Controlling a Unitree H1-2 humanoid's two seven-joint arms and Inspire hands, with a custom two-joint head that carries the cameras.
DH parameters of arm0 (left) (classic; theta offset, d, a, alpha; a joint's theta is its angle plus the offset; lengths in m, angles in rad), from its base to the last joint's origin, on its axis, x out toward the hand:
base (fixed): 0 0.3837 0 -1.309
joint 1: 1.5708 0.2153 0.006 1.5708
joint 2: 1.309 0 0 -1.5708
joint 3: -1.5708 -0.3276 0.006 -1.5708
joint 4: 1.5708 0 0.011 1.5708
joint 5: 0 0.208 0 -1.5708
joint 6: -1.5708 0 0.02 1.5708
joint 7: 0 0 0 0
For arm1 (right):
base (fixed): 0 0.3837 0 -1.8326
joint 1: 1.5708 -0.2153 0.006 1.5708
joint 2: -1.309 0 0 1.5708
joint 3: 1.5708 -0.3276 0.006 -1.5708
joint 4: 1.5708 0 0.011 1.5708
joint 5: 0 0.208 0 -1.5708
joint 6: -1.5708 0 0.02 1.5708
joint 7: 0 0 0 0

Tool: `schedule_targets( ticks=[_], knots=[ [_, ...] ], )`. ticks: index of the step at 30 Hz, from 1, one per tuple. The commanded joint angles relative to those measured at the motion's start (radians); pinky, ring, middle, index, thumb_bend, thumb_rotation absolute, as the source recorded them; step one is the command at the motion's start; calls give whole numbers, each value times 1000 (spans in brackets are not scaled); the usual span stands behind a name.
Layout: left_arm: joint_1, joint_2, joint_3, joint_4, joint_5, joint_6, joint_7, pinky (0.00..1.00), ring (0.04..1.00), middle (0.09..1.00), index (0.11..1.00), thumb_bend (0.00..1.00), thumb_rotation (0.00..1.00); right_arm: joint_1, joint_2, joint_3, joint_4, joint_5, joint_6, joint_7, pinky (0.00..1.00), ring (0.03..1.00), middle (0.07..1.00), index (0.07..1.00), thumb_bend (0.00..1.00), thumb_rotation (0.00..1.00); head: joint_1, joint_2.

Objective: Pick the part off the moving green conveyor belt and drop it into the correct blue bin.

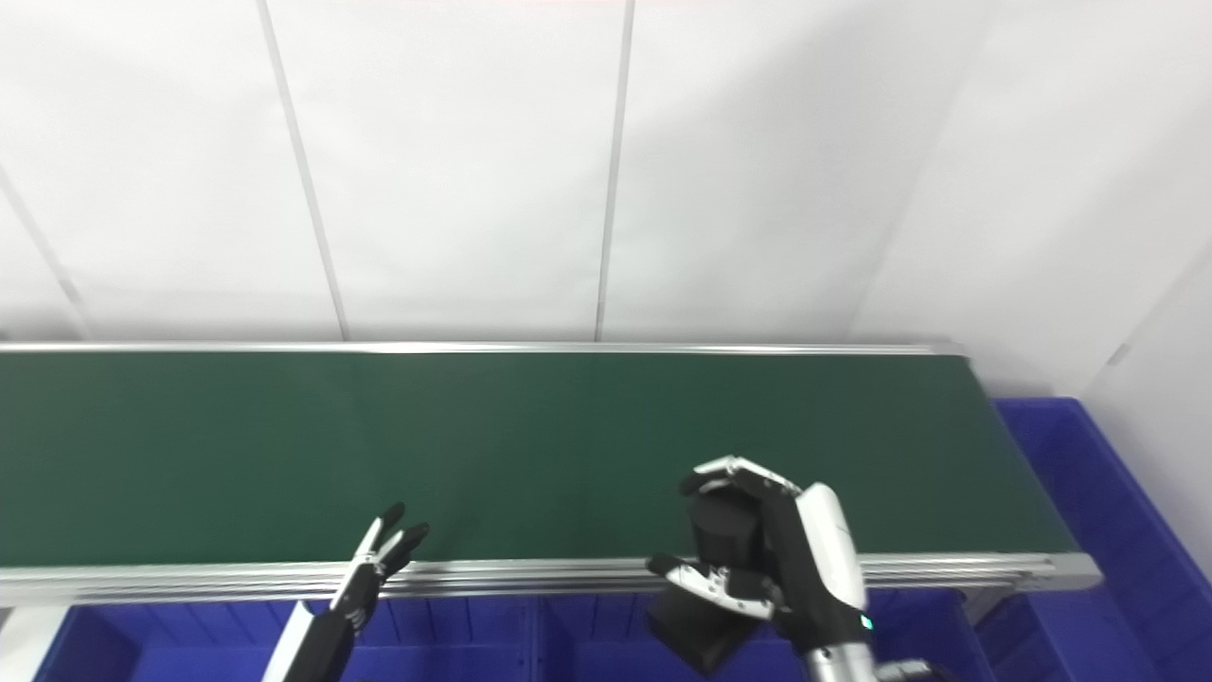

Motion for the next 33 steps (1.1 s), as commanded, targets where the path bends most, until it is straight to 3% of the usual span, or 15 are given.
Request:
schedule_targets(
  ticks=[1, 4, 6, 10, 11, 16, 28, 33],
  knots=[
    [0, 2, 48, -67, -22, -13, -52, 908, 917, 915, 998, 867, 1000, -7, 2, -16, -45, -16, 30, -20, 304, 385, 466, 536, 513, 0, -21, 28],
    [9, -14, 111, -112, -41, -13, -121, 884, 909, 902, 989, 845, 1000, 0, 3, -19, -32, -26, 30, -22, 313, 388, 463, 534, 514, 0, -46, 55],
    [10, -23, 155, -140, -59, -12, -164, 869, 906, 894, 987, 832, 1000, 2, 9, -14, -13, -46, 32, -31, 317, 391, 464, 535, 514, 0, -100, 88],
    [17, -41, 228, -153, -128, -12, -254, 839, 895, 882, 972, 813, 973, -2, 27, -8, 18, -57, 45, -34, 318, 394, 463, 532, 515, 0, -167, 112],
    [18, -44, 243, -152, -149, -12, -278, 879, 911, 890, 975, 834, 949, -3, 30, -7, 27, -51, 47, -32, 319, 395, 467, 531, 515, 0, -173, 114],
    [17, -50, 320, -141, -227, -9, -376, 899, 920, 893, 976, 892, 938, -11, 45, 2, 84, -77, 43, -54, 304, 391, 456, 528, 515, 0, -271, 145],
    [31, -85, 412, -166, -218, 39, -481, 954, 938, 904, 990, 968, 986, -23, 35, -5, 171, -121, 70, -101, 293, 388, 465, 523, 516, 0, -284, 170],
    [33, -99, 428, -182, -209, 48, -503, 919, 921, 895, 996, 954, 995, -31, 24, -7, 209, -146, 89, -126, 295, 384, 467, 523, 516, 0, -273, 177]
  ],
)
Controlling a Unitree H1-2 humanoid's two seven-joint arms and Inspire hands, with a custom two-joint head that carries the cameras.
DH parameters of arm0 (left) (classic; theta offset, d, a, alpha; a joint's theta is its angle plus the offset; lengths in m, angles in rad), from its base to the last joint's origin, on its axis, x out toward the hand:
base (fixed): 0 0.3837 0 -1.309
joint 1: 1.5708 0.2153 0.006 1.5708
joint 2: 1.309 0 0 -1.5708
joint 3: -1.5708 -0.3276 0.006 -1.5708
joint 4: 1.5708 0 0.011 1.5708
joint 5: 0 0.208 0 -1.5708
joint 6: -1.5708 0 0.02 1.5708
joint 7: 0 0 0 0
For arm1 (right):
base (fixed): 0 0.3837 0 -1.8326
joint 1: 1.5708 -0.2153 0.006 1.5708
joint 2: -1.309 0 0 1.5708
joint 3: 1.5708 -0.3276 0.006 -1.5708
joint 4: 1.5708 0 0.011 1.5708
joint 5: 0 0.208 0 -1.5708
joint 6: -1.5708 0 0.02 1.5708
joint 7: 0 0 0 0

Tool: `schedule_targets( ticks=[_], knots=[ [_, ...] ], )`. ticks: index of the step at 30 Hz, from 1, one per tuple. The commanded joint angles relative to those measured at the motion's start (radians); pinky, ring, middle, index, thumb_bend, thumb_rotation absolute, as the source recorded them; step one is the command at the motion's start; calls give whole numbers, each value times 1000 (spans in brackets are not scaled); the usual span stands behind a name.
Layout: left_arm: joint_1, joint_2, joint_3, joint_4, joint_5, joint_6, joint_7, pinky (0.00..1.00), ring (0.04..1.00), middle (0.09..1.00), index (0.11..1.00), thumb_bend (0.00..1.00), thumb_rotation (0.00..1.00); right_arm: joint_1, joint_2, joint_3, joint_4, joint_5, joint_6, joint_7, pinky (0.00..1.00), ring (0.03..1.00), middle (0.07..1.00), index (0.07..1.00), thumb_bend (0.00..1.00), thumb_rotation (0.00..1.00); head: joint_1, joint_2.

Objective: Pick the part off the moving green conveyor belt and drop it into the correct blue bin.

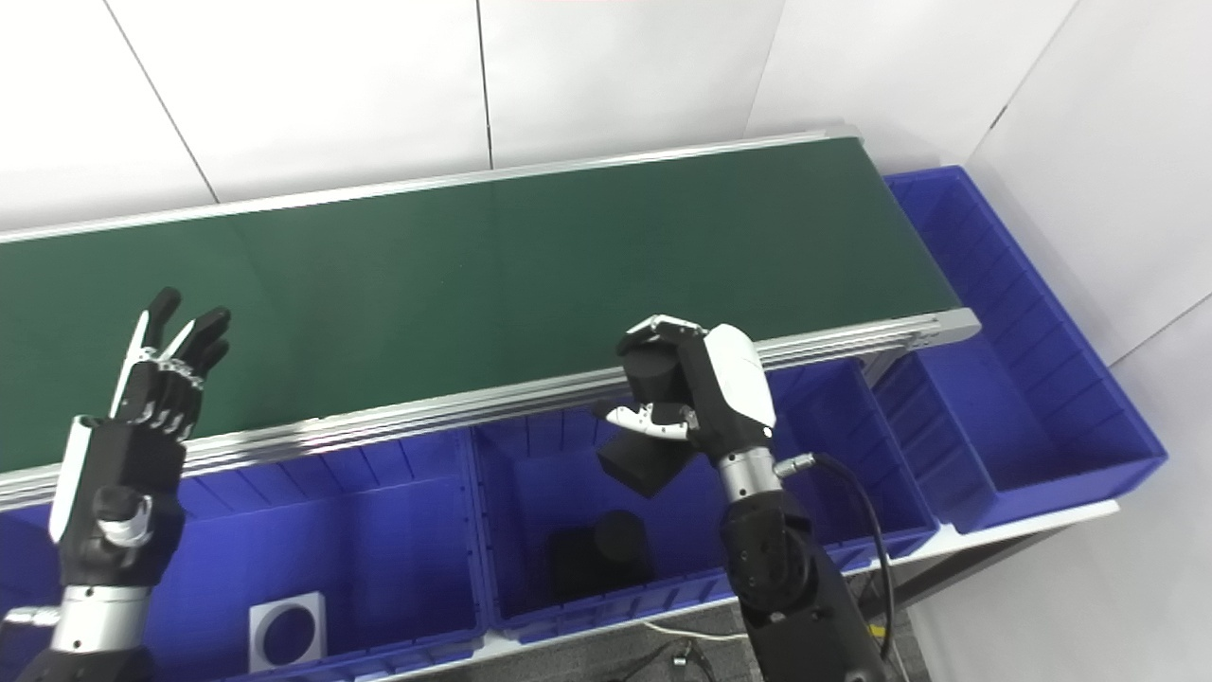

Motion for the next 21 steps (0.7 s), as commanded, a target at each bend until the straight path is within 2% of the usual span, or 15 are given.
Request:
schedule_targets(
  ticks=[1, 6, 16, 21],
  knots=[
    [-9, -6, 7, -35, 13, -16, -26, 917, 919, 893, 995, 946, 990, -24, -15, -4, -8, -25, 9, -44, 290, 380, 466, 526, 515, 0, 7, 0],
    [-4, -16, 22, -36, 14, -19, -48, 913, 905, 886, 988, 926, 988, -34, -10, -11, 5, -107, 114, -86, 281, 370, 456, 534, 513, 0, 21, 4],
    [-6, -34, 40, -33, 23, -21, -73, 886, 901, 876, 981, 891, 986, -39, -15, 5, 31, -136, 175, -110, 285, 369, 462, 537, 513, 0, 30, 4],
    [-3, -46, 52, -35, 32, -17, -77, 878, 897, 874, 974, 893, 991, -36, -21, 17, 25, -134, 203, -90, 306, 379, 469, 538, 513, 0, 37, 2]
  ],
)
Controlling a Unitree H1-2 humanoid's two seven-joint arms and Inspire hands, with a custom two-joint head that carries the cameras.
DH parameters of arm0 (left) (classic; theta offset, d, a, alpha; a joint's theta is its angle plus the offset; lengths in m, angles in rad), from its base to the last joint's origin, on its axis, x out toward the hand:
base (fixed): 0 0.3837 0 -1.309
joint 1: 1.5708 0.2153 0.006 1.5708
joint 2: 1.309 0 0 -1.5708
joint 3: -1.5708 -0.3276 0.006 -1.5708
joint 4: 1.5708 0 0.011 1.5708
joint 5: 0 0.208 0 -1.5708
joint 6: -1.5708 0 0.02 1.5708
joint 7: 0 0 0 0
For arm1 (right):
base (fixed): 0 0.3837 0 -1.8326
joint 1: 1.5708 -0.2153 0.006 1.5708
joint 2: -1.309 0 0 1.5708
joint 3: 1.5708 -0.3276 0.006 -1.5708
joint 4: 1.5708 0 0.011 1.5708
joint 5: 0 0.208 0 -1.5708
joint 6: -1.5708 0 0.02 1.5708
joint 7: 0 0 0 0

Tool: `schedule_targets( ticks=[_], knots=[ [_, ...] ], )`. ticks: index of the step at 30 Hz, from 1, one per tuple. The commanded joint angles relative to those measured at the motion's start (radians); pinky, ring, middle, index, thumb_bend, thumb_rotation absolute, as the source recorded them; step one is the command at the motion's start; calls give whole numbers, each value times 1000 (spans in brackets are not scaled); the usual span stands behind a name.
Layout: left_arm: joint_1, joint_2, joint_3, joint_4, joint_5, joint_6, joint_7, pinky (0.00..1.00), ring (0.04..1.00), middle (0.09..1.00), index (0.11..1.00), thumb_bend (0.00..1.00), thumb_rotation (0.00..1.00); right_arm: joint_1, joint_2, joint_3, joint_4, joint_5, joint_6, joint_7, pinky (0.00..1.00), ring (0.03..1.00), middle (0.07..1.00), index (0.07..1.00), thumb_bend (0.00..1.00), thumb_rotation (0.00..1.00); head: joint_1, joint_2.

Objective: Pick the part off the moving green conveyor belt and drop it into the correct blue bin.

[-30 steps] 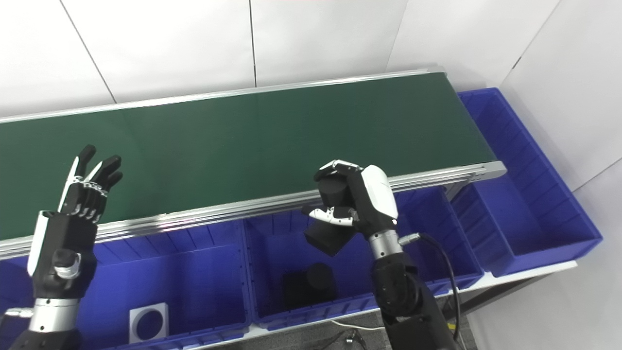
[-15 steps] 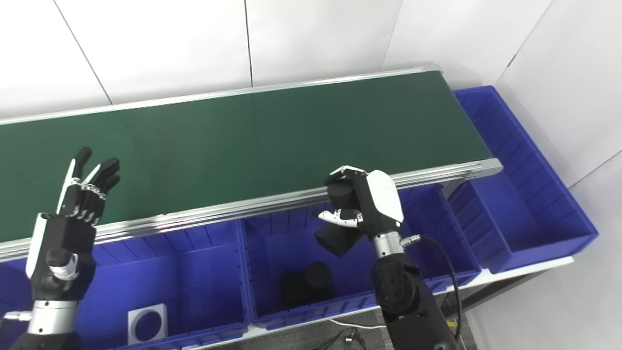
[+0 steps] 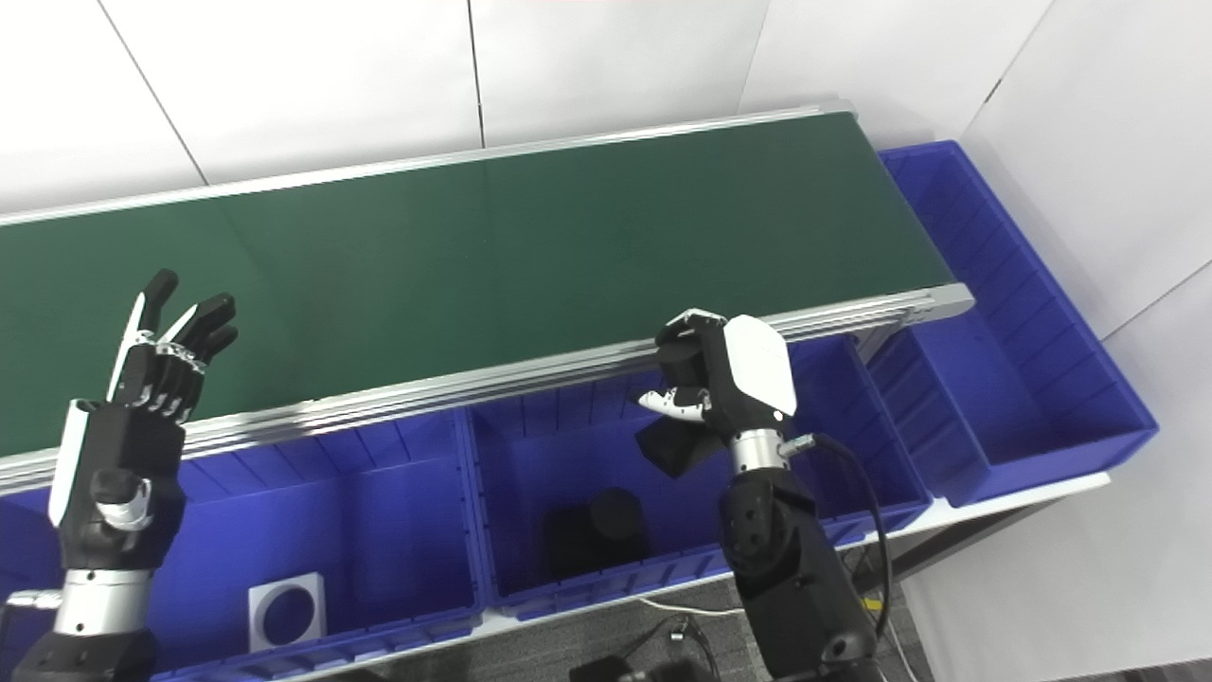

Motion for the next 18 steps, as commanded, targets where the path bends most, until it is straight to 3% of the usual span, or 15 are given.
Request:
schedule_targets(
  ticks=[1, 4, 5, 6, 8, 9, 13, 18],
  knots=[
    [-7, -1, 7, -31, 11, -17, -10, 880, 899, 876, 975, 889, 996, -13, -14, 3, -34, 0, 33, 2, 328, 392, 472, 541, 514, 0, 2, -2],
    [-5, -4, 9, -39, 10, -10, -13, 866, 891, 870, 970, 877, 996, -4, -29, 19, -60, 1, 57, 49, 348, 430, 462, 530, 524, 4, 2, -2],
    [-6, -4, 9, -40, 8, -9, -15, 867, 893, 871, 970, 876, 991, -2, -32, 23, -70, 1, 71, 66, 364, 457, 524, 601, 744, 149, 2, -2],
    [-6, -5, 9, -39, 8, -9, -15, 868, 894, 872, 969, 876, 989, 0, -34, 26, -79, 3, 82, 79, 375, 474, 563, 645, 880, 240, 2, -2],
    [-6, -8, 11, -43, 11, -5, -14, 860, 889, 868, 967, 880, 988, 4, -37, 32, -91, 12, 97, 98, 422, 517, 610, 695, 970, 308, 7, -3],
    [-5, -9, 12, -45, 11, -2, -13, 865, 889, 865, 963, 880, 985, 6, -38, 34, -96, 16, 102, 105, 484, 582, 660, 731, 989, 358, 7, -3],
    [-3, -8, 15, -45, 15, 3, -14, 873, 894, 868, 966, 876, 988, 9, -41, 40, -103, 23, 119, 120, 568, 692, 746, 778, 1000, 454, 10, -6],
    [-2, -9, 17, -39, 16, -3, -17, 860, 889, 866, 967, 887, 985, 7, -47, 47, -98, 22, 121, 118, 568, 700, 764, 790, 1000, 474, 12, -6]
  ],
)
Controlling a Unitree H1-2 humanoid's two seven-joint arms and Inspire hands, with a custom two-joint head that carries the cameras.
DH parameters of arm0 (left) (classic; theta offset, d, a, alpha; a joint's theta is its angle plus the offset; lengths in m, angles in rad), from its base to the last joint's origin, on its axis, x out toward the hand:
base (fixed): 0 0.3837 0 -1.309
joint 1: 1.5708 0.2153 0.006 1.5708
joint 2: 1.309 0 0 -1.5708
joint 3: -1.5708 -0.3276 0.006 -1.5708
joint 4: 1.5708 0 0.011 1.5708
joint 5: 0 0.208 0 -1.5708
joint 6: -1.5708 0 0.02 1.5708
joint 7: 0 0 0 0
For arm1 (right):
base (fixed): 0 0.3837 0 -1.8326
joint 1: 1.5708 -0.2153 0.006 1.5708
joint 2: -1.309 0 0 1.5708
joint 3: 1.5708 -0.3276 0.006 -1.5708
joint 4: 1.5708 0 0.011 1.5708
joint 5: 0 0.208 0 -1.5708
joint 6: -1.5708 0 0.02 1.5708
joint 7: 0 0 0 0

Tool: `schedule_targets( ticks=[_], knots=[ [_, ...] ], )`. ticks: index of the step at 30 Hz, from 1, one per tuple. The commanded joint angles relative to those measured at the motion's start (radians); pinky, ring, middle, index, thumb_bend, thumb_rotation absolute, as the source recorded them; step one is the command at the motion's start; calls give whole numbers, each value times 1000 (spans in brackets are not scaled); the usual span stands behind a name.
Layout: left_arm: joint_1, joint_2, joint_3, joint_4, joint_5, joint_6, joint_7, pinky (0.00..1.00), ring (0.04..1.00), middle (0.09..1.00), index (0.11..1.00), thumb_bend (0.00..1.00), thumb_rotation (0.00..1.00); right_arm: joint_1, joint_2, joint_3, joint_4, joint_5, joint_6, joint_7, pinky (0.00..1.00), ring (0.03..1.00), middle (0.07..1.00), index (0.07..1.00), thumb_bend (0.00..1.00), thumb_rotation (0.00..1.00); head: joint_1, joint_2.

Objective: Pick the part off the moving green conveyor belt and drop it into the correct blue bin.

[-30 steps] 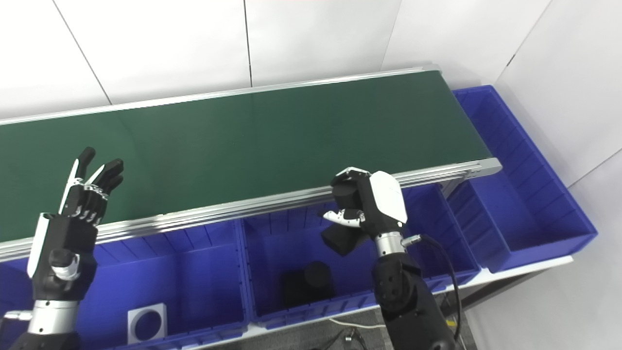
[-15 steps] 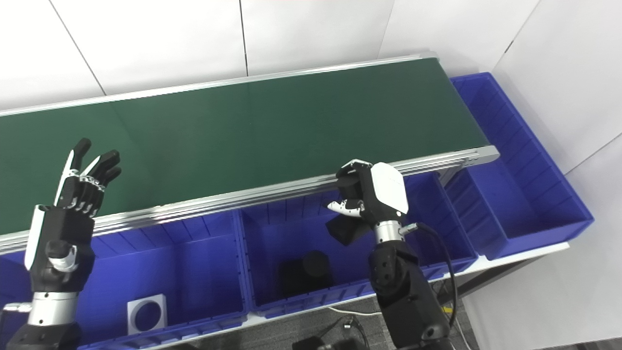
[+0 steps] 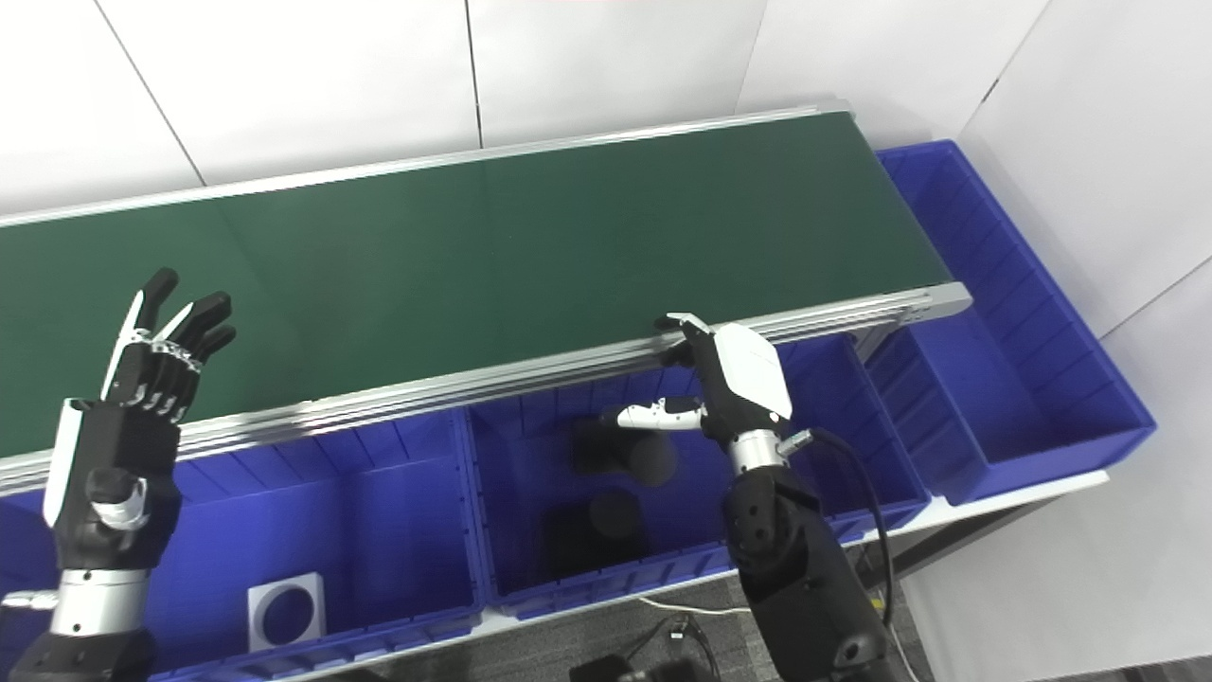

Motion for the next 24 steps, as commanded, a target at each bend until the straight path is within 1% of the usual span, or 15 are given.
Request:
schedule_targets(
  ticks=[1, 5, 9, 14, 16, 19, 20, 21, 22, 23, 24],
  knots=[
    [-8, -3, 3, -23, 5, -14, -9, 855, 886, 865, 967, 886, 988, -8, -13, 3, -26, 0, 10, -9, 566, 699, 764, 790, 1000, 477, 0, -3],
    [-8, -3, 5, -27, 9, -6, -12, 861, 893, 871, 973, 895, 986, -8, -12, 4, -29, 1, 18, -9, 574, 711, 768, 790, 1000, 471, 2, -5],
    [-8, -4, 6, -20, 9, -13, -13, 882, 896, 872, 971, 901, 988, -9, -14, 6, -26, -2, 19, -11, 571, 708, 768, 790, 1000, 469, 7, -8],
    [-6, -10, 5, -19, 21, -21, -10, 846, 884, 868, 973, 888, 993, -7, -18, 5, -23, 4, 14, -12, 553, 689, 756, 790, 1000, 471, 22, -19],
    [-5, -16, 4, -19, 24, -26, -8, 837, 881, 867, 970, 882, 991, 0, -19, 3, -35, 13, -5, -18, 558, 694, 759, 789, 1000, 477, 33, -23],
    [-2, -26, 1, -23, 31, -29, -7, 816, 868, 859, 959, 862, 980, 23, -10, 0, -108, 43, -17, -10, 585, 712, 773, 794, 1000, 523, 53, -27],
    [-1, -27, 0, -20, 32, -34, -10, 817, 870, 860, 963, 860, 985, 33, -8, 1, -136, 52, -25, -9, 590, 714, 775, 794, 1000, 545, 70, -28],
    [0, -28, 0, -17, 30, -38, -14, 834, 883, 868, 969, 852, 982, 41, -7, 3, -161, 59, -35, -9, 589, 704, 769, 795, 1000, 595, 74, -28],
    [2, -30, -2, -16, 27, -38, -16, 836, 884, 869, 970, 851, 982, 50, -8, 6, -189, 67, -43, -7, 588, 703, 768, 795, 1000, 599, 94, -27],
    [4, -32, -2, -17, 25, -37, -18, 839, 886, 869, 968, 850, 978, 57, -9, 8, -215, 83, -55, -2, 593, 701, 765, 801, 1000, 627, 94, -27],
    [5, -33, -4, -16, 28, -43, -19, 840, 888, 871, 969, 846, 977, 64, -12, 11, -243, 110, -86, 0, 599, 700, 763, 809, 1000, 644, 114, -24]
  ],
)
